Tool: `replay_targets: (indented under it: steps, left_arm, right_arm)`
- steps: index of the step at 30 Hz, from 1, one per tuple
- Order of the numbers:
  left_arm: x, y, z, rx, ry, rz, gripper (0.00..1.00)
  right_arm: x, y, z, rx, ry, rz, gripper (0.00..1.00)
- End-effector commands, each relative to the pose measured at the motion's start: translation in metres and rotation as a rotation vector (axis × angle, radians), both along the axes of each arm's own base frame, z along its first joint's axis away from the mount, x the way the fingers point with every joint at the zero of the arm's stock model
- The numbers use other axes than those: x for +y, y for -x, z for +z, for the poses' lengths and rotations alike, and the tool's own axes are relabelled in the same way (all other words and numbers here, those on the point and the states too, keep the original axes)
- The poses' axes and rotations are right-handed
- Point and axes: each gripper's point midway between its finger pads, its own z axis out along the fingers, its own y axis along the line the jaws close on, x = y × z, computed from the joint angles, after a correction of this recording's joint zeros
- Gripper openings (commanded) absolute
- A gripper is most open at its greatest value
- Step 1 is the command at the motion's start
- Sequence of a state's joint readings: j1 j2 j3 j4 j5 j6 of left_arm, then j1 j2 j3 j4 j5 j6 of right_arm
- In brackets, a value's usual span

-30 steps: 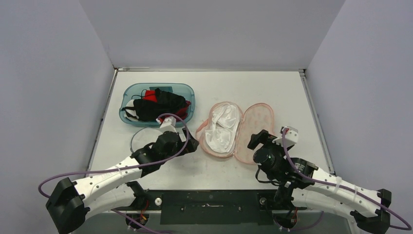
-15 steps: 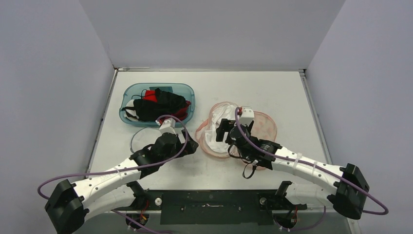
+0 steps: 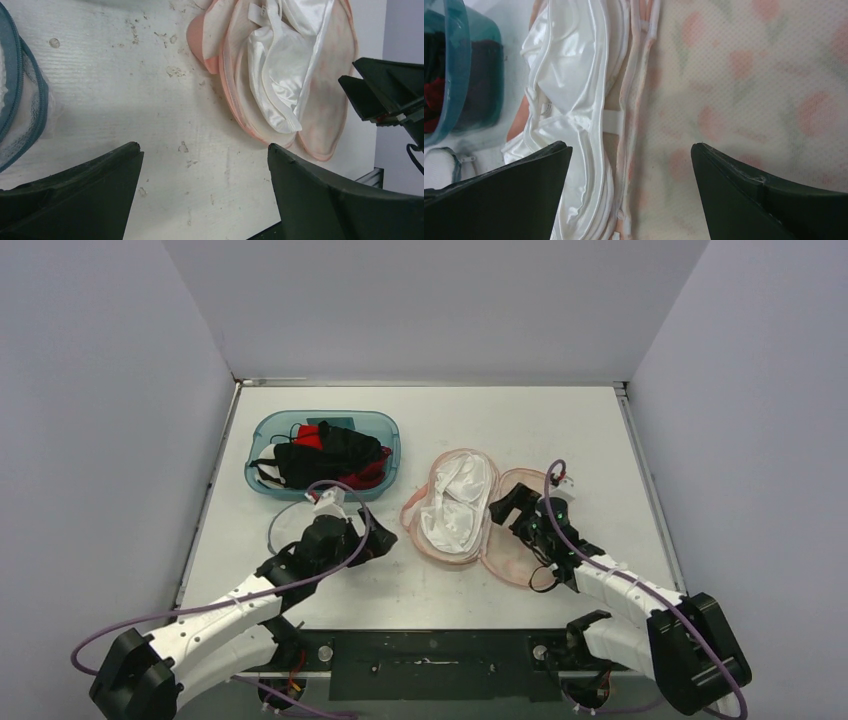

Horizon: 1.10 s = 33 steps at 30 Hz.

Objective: Unzip the laundry bag and remove the bra
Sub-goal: Open the laundry bag at the center of the board, then adjust the laundry bag at the center of the board.

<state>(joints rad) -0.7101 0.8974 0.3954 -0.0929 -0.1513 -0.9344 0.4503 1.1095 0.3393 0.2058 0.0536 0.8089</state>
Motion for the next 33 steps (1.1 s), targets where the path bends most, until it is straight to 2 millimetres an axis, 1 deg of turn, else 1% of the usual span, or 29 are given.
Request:
replay_targets:
  steps: [1,4,7,9,12,15,20,22,25,29,31,33]
  left_arm:
    - [-0.005,0.004,0.023,-0.064,0.083,-0.033,0.95]
    - [0.002,0.009,0.028,-0.065,0.087,-0.026,0.95]
    - [0.005,0.016,0.033,-0.076,0.113,-0.028,0.94]
    - [0.008,0.018,0.036,-0.086,0.124,-0.024,0.94]
    - [0.012,0.022,0.036,-0.090,0.134,-0.015,0.94]
    - [0.014,0.025,0.035,-0.085,0.133,-0.014,0.94]
    - [0.015,0.028,0.030,-0.067,0.128,-0.019,0.93]
    - [0.015,0.029,0.028,-0.064,0.126,-0.021,0.93]
    - [0.015,0.030,0.028,-0.065,0.125,-0.026,0.93]
    - [0.015,0.031,0.026,-0.057,0.121,-0.032,0.93]
    - [0.014,0.032,0.023,-0.052,0.120,-0.037,0.93]
    - [0.013,0.031,0.022,-0.050,0.118,-0.041,0.93]
  right_arm:
    - [-0.003,-0.015,0.025,-0.089,-0.134,-0.006,0.95]
    - [-0.003,-0.021,0.029,-0.102,-0.121,0.011,0.97]
    - [0.007,-0.030,0.037,-0.125,-0.119,0.059,0.99]
    - [0.014,-0.038,0.039,-0.127,-0.105,0.081,0.99]
    - [0.025,-0.048,0.028,-0.087,-0.079,0.115,0.99]
    - [0.035,-0.058,0.027,-0.092,-0.061,0.129,0.98]
    - [0.033,-0.072,0.007,-0.038,0.022,0.102,0.97]
    - [0.037,-0.077,-0.001,-0.023,0.035,0.124,0.97]
    - [0.048,-0.084,-0.013,0.008,0.052,0.182,0.96]
    - [0.063,-0.087,-0.022,0.020,0.066,0.253,0.95]
    - [0.076,-0.086,-0.025,0.024,0.079,0.305,0.95]
    - [0.083,-0.086,-0.025,0.027,0.091,0.327,0.95]
